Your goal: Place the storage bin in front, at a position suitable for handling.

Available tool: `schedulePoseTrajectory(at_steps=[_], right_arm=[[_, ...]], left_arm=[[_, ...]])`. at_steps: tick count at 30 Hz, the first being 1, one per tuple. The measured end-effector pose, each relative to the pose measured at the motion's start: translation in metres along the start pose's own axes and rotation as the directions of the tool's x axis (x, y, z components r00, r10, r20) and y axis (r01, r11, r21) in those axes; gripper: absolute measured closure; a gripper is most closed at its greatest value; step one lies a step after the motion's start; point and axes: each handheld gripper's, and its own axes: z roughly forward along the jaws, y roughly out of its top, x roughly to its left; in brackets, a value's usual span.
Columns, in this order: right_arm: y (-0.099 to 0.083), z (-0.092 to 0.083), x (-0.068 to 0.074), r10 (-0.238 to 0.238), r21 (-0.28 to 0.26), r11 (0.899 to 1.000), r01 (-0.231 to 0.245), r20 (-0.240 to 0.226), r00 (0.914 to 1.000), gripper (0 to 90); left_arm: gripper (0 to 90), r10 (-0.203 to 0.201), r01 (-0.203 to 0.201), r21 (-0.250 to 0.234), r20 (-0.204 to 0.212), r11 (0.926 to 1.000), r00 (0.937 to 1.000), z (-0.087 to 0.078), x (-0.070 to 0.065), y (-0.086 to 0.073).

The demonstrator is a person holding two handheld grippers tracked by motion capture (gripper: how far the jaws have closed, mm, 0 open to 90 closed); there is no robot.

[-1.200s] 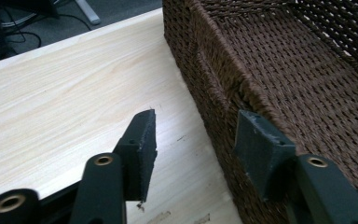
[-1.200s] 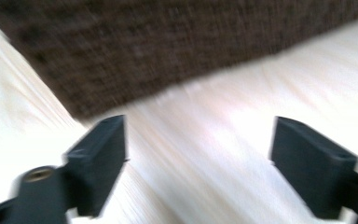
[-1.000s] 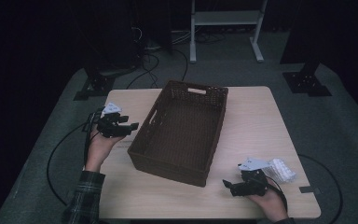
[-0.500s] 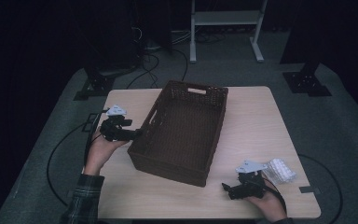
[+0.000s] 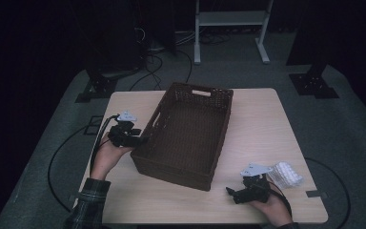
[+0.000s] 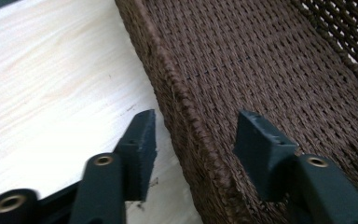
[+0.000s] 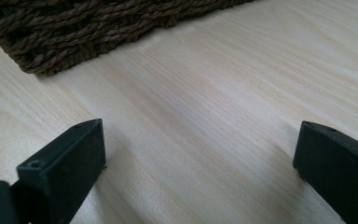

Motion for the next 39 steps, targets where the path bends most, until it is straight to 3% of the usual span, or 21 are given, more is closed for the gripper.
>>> schedulePoseTrajectory(at_steps=[6,14,24,39], right_arm=[[0.0,0.0,0.0,0.0,0.0,1.0,0.0,0.0,1.0,1.6],[0.0,0.0,0.0,-0.001,0.0,1.0,0.001,0.0,1.0,1.7],[0.0,0.0,0.0,0.001,0.0,1.0,-0.001,0.0,1.0,1.7],[0.0,0.0,0.0,0.0,0.0,1.0,0.0,0.0,1.0,1.7]], left_arm=[[68.2,0.021,-0.021,0.023,-0.002,0.9995,0.9998,0.005,-0.003,0.001],[72.6,0.039,-0.037,0.043,-0.045,0.9984,0.9982,0.007,-0.001,0.006],[77.5,0.013,-0.011,0.021,-0.068,0.9997,0.9976,0.013,0.018,0.014],[82.1,-0.055,0.052,-0.042,-0.091,0.9978,0.9943,0.012,0.051,0.008]])
